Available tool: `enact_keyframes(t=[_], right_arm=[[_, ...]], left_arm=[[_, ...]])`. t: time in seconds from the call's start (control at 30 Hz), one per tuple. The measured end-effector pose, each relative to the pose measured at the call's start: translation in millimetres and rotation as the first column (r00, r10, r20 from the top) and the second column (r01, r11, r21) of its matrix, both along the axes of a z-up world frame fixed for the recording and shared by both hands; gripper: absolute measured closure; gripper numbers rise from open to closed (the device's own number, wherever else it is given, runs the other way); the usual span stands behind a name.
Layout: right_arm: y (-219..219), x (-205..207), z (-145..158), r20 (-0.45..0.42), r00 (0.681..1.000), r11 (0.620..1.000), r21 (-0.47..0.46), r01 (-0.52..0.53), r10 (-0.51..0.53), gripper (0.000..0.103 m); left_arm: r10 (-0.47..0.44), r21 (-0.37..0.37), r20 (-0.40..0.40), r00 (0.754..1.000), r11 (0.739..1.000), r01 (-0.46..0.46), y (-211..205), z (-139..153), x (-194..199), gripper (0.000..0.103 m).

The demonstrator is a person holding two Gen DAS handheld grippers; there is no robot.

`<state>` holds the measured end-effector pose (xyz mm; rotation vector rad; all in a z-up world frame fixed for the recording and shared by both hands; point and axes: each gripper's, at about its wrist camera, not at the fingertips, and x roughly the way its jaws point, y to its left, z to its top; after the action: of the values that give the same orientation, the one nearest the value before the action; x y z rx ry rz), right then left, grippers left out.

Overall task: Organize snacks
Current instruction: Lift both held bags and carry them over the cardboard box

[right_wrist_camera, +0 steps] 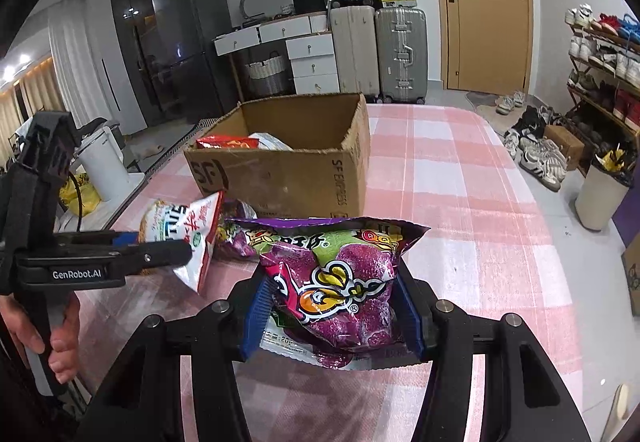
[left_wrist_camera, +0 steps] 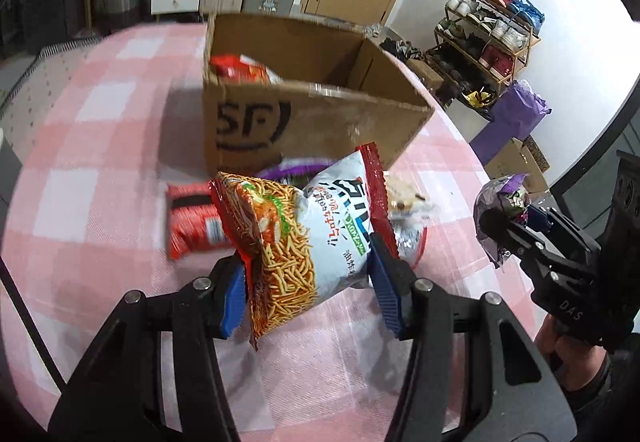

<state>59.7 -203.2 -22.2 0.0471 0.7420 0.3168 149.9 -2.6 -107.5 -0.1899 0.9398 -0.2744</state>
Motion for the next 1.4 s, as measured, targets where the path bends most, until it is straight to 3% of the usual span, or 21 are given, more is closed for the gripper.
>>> enact_keyframes(t=[0.47,1.0,1.4], right_arm=[[27.5,33.0,33.1,0.073,0.995,0.997,-0.032,-0.072,0.074,0.047],[53.8,80.2,71.2,0.117,0.987,0.993,-0.043,-0.109,0.114,0.047],[58.9,111.1,86.1,0.126,0.986,0.994,-0.034,-0.105,0.109,0.047]], left_arm=[[-0.023,0.032,0.093,0.995,0.999,0.02,22.1,75.0,33.7,0.052],[-0.034,0.059,0.104,0.994,0.998,0.028,32.3,115.9,84.6,0.052],[-0.043,0.087,0.095,0.995,0.996,0.035,22.1,122.3,128.9,0.052]])
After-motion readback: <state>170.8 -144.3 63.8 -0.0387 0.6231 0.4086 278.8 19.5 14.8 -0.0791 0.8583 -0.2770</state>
